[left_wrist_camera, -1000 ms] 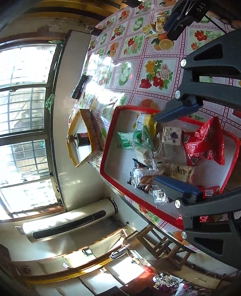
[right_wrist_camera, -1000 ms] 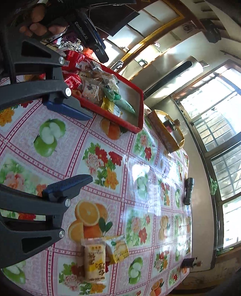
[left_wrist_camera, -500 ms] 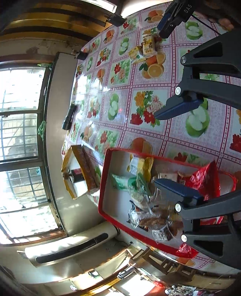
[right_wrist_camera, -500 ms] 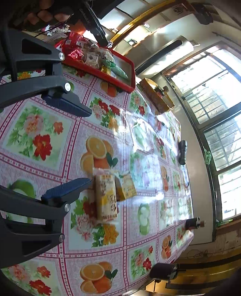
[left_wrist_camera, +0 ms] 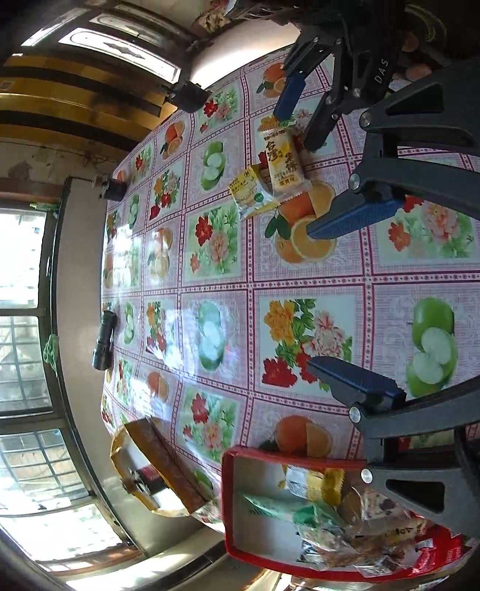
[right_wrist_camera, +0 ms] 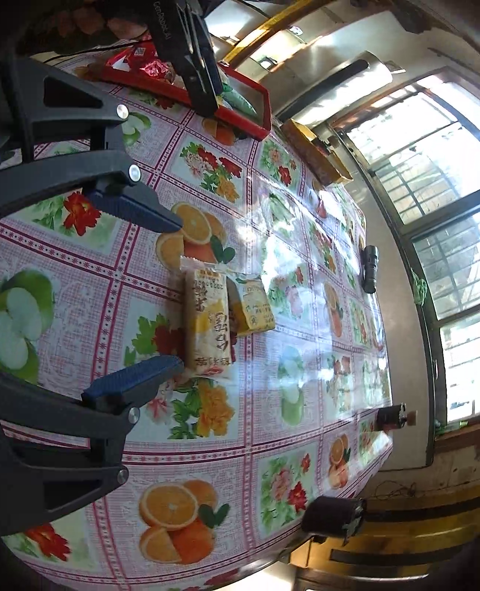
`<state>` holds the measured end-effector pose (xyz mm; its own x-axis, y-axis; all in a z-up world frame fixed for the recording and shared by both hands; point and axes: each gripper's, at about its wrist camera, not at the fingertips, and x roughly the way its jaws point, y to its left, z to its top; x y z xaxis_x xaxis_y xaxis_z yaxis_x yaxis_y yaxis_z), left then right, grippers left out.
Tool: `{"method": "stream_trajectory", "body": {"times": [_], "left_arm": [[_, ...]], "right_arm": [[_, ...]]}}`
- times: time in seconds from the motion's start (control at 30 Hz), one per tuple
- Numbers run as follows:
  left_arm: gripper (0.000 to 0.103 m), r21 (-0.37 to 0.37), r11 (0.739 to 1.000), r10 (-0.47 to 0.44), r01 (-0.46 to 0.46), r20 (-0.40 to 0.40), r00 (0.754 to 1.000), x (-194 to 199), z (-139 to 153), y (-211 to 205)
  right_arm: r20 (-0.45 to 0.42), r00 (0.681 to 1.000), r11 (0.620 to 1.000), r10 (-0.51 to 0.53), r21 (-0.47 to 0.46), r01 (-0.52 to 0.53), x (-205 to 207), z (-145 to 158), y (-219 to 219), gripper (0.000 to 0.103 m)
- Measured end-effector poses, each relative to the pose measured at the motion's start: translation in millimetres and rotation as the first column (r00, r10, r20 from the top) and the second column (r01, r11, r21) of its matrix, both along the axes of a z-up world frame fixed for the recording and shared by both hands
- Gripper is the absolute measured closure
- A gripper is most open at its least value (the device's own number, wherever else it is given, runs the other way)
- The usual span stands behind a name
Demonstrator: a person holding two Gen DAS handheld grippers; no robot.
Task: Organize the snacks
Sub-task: 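Move both grippers back toward the last yellow snack packs, then grasp the yellow LYFEN pack with the left gripper while the right grasps the long yellow pastry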
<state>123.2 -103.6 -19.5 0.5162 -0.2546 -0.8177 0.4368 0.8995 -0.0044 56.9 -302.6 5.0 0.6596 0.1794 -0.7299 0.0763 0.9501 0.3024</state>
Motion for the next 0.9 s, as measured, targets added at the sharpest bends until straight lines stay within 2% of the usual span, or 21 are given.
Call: {"method": "stream_trajectory", "body": {"times": [0.1, 0.17, 0.27, 0.37, 0.47, 0.5, 0.53, 0.6, 0.67, 0.9], "left_arm": [[0.037, 0.007, 0.998, -0.06, 0.061, -0.038, 0.997, 14.1, -4.0, -17.4], [0.037, -0.005, 0.995, -0.104, 0.104, -0.062, 0.993, 23.3, -5.4, -27.6], [0.037, -0.005, 0.981, -0.195, 0.195, -0.09, 0.977, 35.3, -8.2, -47.3], [0.037, 0.043, 0.952, -0.299, 0.304, -0.098, 0.949, 41.0, -13.4, -72.9], [0.037, 0.07, 0.907, -0.406, 0.415, -0.115, 0.907, 44.8, -20.2, -98.4], [0.037, 0.087, 0.897, -0.423, 0.434, -0.121, 0.898, 47.6, -23.4, -106.2], [0.037, 0.099, 0.885, -0.442, 0.455, -0.131, 0.888, 50.8, -27.0, -113.4], [0.037, 0.122, 0.866, -0.468, 0.484, -0.14, 0.873, 56.8, -34.0, -125.3], [0.037, 0.142, 0.837, -0.509, 0.529, -0.153, 0.847, 58.1, -40.9, -135.5], [0.037, 0.205, 0.749, -0.623, 0.63, -0.104, 0.775, 56.8, -43.2, -159.3]], "right_arm": [[-0.024, 0.989, 0.981, 0.148, -0.123, -0.15, 23.5, -0.8, 4.6, 0.029], [-0.072, 0.968, 0.948, 0.239, -0.198, -0.248, 39.0, -6.4, 7.6, 0.029], [-0.129, 0.935, 0.9, 0.331, -0.256, -0.353, 55.1, -15.9, 7.1, 0.028], [-0.151, 0.914, 0.874, 0.377, -0.269, -0.405, 64.1, -21.8, 1.4, 0.027], [-0.182, 0.891, 0.862, 0.415, -0.236, -0.45, 68.4, -26.6, -0.1, 0.027], [-0.188, 0.879, 0.85, 0.438, -0.231, -0.473, 68.0, -27.7, 1.6, 0.028], [-0.199, 0.867, 0.841, 0.456, -0.222, -0.493, 66.9, -29.9, 3.4, 0.034], [-0.193, 0.866, 0.842, 0.461, -0.215, -0.496, 62.3, -29.6, 3.9, 0.059], [-0.185, 0.868, 0.862, 0.461, -0.139, -0.487, 57.3, -26.7, -1.6, 0.069], [-0.163, 0.905, 0.912, 0.394, -0.057, -0.407, 5.0, -23.5, -16.9, 0.069]]}}
